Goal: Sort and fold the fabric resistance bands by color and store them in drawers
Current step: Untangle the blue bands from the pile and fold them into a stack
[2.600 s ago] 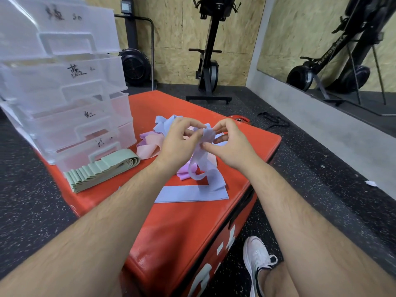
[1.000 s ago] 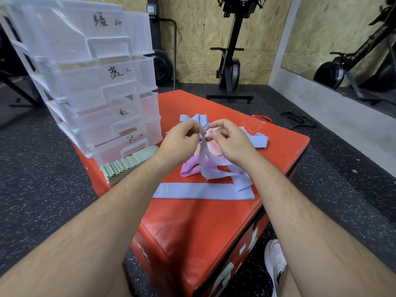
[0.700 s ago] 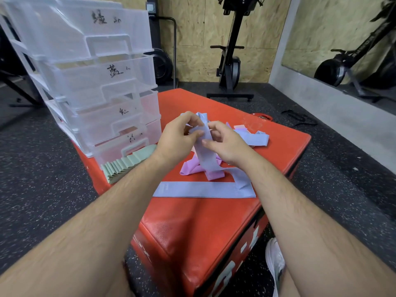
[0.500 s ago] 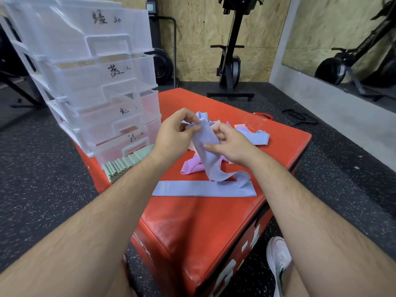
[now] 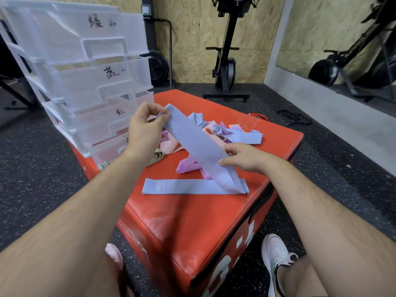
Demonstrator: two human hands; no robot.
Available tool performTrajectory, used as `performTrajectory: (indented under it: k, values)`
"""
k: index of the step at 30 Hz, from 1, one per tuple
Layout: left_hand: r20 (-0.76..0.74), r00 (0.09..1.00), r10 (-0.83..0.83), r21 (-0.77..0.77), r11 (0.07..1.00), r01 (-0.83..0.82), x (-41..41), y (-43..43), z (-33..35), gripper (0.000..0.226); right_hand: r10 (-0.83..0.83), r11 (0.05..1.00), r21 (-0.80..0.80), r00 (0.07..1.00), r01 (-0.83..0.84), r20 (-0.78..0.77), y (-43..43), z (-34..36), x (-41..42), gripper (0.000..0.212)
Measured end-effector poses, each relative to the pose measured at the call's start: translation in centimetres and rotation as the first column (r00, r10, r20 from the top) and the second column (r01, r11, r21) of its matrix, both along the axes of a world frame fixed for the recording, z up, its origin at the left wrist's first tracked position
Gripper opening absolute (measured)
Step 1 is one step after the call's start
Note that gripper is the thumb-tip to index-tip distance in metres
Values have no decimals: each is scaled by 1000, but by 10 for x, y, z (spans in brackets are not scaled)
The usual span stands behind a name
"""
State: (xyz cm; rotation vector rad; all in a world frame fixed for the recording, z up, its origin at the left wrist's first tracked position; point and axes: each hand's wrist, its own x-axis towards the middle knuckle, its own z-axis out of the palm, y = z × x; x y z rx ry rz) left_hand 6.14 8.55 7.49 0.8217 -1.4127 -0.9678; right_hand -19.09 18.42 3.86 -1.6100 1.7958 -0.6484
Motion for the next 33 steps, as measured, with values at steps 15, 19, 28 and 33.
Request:
performTrajectory:
  k: [15, 19, 28, 33]
  values:
    - [-43, 990, 132, 301, 947, -113, 39, -19, -21, 20, -42, 998, -30, 939, 56, 341, 23, 17, 10, 22]
    - [-18, 993, 113, 366, 925, -99, 51, -20, -32, 16, -6, 986, 152, 896, -68, 445, 29, 15, 6, 64]
    - [108, 988, 114, 413, 898, -149, 57, -7, -57, 28, -63, 980, 200, 936, -7, 345, 38, 10, -14, 15]
    - [331, 944, -2, 471, 867, -164, 68, -1, -76, 28, -236, 967, 163, 932, 196, 275, 40, -4, -30, 28]
